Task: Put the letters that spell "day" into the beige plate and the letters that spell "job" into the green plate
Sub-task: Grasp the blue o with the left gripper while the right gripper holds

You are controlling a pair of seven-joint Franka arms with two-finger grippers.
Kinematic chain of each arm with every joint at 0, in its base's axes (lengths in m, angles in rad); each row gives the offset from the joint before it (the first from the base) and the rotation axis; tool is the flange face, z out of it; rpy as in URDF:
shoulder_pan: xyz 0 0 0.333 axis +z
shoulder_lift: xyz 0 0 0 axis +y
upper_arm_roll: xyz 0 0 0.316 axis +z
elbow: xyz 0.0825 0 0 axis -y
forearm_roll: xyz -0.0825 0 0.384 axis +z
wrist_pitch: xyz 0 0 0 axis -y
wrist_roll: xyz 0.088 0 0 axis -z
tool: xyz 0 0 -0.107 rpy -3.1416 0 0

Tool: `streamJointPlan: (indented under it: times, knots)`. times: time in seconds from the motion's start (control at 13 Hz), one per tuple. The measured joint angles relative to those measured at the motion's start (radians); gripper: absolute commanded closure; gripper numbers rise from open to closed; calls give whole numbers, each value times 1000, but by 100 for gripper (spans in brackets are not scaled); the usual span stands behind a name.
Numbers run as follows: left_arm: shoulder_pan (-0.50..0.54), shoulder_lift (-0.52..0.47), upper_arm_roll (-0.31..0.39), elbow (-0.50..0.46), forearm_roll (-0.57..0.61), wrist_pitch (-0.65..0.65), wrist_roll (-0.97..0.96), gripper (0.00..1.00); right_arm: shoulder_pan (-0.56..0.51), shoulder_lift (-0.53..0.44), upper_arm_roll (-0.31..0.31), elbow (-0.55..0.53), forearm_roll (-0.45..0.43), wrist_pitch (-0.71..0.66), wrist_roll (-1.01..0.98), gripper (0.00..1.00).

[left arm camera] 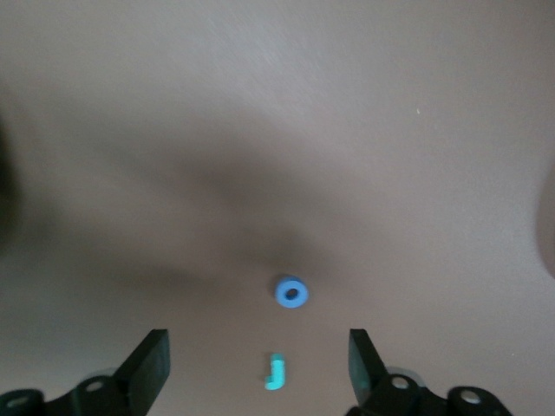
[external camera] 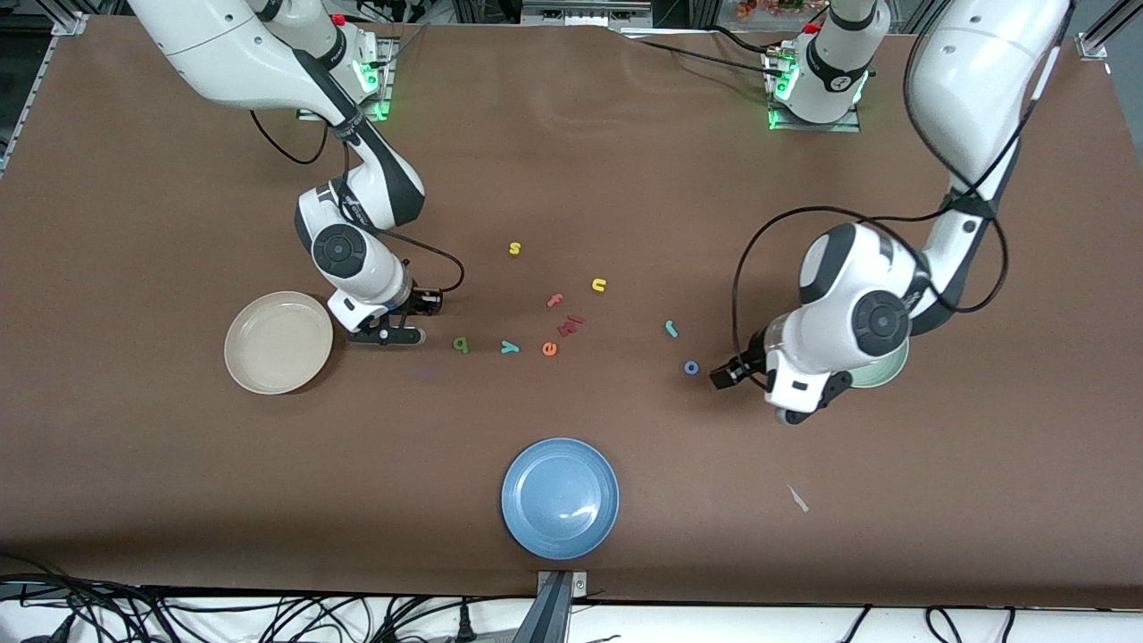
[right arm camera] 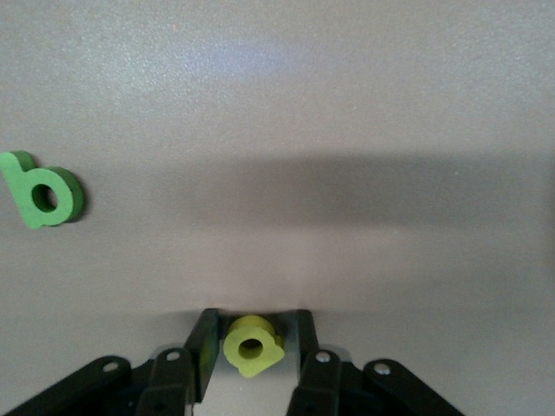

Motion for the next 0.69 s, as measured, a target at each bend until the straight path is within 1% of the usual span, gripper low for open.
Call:
streamJointPlan:
  times: [0.08, 0.23, 0.31, 0.38, 0.46, 0.54, 0.69]
  knots:
    - [-40, 25, 24, 15, 2, 1, -50, 1, 0, 0, 0, 0, 0, 0, 1, 60]
    - [-149, 65, 116, 37, 4, 7, -137, 1, 0, 0, 0, 0, 0, 0, 1, 63]
    - [-191, 87, 148, 55, 4, 10, -160, 1, 0, 0, 0, 0, 0, 0, 1, 64]
    - [-213, 106, 161, 75, 4, 15, -174, 2, 0, 0, 0, 0, 0, 0, 1, 66]
    - [-221, 121, 165, 90, 4, 29, -186, 7, 0, 0, 0, 0, 0, 0, 1, 68]
    - [-222, 131, 166, 100, 4, 42, -195, 8, 0, -1, 0, 0, 0, 0, 1, 68]
    - [-222, 146, 170, 104, 4, 59, -204, 15, 0, -1, 0, 0, 0, 0, 1, 69]
